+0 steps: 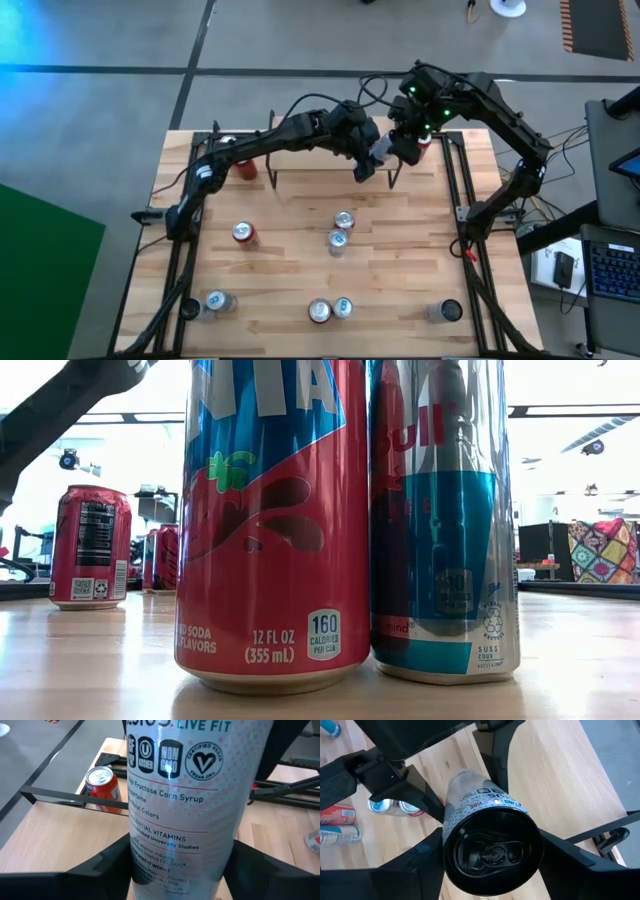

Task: Place canned beverage on shelf
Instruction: Put the top white pink soda can on the shelf

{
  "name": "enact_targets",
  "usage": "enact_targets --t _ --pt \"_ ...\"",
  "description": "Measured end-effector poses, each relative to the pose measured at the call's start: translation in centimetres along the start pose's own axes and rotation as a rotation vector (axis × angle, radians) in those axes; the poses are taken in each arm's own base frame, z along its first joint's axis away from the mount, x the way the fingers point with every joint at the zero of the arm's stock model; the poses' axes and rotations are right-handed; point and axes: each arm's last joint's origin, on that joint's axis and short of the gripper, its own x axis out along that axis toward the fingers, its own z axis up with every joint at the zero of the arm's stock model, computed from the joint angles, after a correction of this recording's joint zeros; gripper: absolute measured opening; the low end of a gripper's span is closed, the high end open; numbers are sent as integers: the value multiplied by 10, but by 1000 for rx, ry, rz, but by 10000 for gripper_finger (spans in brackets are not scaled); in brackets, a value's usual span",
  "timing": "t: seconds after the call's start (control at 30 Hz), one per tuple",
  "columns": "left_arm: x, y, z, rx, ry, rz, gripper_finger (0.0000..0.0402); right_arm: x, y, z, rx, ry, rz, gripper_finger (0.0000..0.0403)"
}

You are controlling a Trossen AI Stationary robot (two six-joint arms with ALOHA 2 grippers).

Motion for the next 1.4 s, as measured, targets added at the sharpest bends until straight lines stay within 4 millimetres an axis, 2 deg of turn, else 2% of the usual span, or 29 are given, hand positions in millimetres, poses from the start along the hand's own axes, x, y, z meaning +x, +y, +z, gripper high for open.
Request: enact_targets --t 0.23,0.37,0.6,0.73,1.03,1.13,1.27,1.4 --pt "-6 5 3 -23 -14 17 233 -1 -1 10 63 -103 -13 322" --pt "-11 14 5 -32 -29 34 236 -11 -4 14 163 -214 -57 349" --pt "-17 34 8 -52 -66 55 235 -54 -9 1 175 -419 -107 343" --pt "-19 37 10 -61 -90 0 235 -65 -7 -14 193 -506 -116 328" --pt "-16 33 13 -54 -137 -75 235 -48 -1 -66 267 -700 -80 325" --pt "-22 34 18 -59 -178 -107 235 -44 2 -80 210 -795 -31 325" --pt "-32 33 27 -48 -243 -136 236 -44 5 -93 162 -960 -13 325" --pt "-38 32 32 -45 -287 -148 239 -35 3 -94 175 -1022 17 325"
